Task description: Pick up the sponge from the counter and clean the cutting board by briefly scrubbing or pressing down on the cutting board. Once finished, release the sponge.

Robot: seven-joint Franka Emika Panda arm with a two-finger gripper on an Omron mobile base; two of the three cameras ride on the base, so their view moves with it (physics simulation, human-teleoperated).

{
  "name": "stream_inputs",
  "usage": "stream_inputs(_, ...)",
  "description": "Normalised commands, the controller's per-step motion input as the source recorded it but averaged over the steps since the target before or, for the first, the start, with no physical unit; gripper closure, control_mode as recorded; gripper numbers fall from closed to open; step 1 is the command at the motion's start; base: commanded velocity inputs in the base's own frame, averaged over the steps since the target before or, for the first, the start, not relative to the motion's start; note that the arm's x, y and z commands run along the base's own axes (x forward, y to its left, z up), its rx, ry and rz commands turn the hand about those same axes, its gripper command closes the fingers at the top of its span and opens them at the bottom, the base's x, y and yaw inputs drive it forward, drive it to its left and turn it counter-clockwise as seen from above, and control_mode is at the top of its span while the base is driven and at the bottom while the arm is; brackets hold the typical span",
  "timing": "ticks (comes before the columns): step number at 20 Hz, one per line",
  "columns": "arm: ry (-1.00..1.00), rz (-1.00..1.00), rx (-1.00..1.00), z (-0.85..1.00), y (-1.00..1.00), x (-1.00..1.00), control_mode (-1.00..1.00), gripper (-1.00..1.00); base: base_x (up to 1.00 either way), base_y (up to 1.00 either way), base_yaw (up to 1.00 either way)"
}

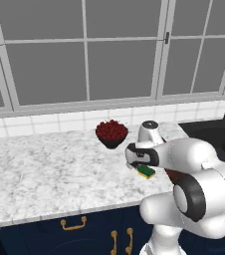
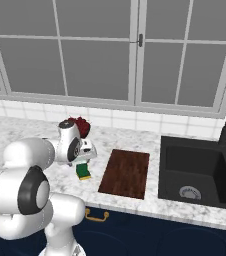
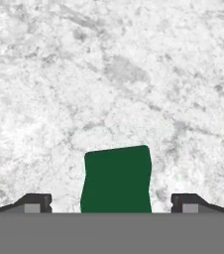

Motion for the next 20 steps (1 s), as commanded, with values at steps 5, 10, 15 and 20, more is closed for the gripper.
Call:
stream_inputs(5,-0.08,0.0,0.0,0.41,0.0,-0.11,-1.0,-1.0,0.0,0.0,0.0)
stream_inputs(10,-0.09,-0.01,0.01,0.88,-0.08,-0.69,-1.0,-1.0,0.0,0.0,0.0)
stream_inputs(15,0.0,-0.06,0.02,1.0,-0.22,-0.74,-1.0,-1.0,0.0,0.0,0.0)
stream_inputs(20,0.0,-0.13,0.06,1.0,-0.29,-0.64,-1.0,-1.0,0.0,0.0,0.0)
